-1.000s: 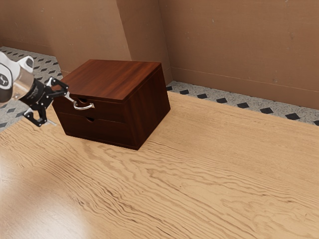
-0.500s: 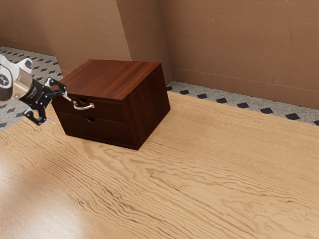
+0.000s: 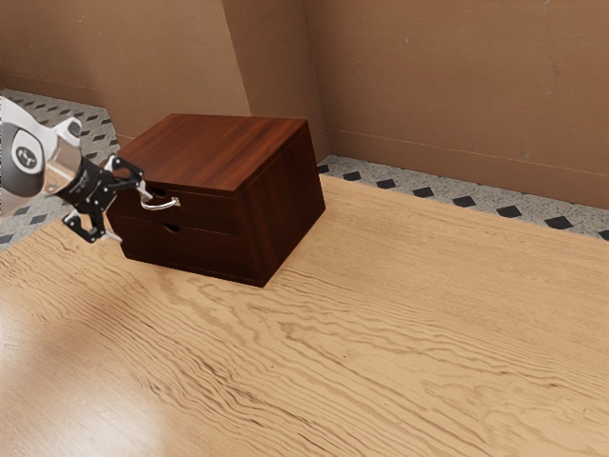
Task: Pull the drawer handle with one arm to open the drawer
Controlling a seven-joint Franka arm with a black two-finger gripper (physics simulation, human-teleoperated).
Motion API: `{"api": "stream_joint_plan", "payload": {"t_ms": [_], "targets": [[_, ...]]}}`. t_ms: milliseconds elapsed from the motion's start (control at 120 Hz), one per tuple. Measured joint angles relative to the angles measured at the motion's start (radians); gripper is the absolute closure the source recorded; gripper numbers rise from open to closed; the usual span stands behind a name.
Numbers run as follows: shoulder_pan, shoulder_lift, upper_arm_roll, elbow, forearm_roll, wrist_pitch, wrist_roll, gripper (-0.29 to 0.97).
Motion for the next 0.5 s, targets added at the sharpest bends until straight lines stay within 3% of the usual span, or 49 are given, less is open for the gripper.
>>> {"api": "stream_joint_plan", "payload": {"t_ms": [500], "targets": [[0.001,0.044,0.002,0.004,0.004,0.027,0.002,0.0]]}}
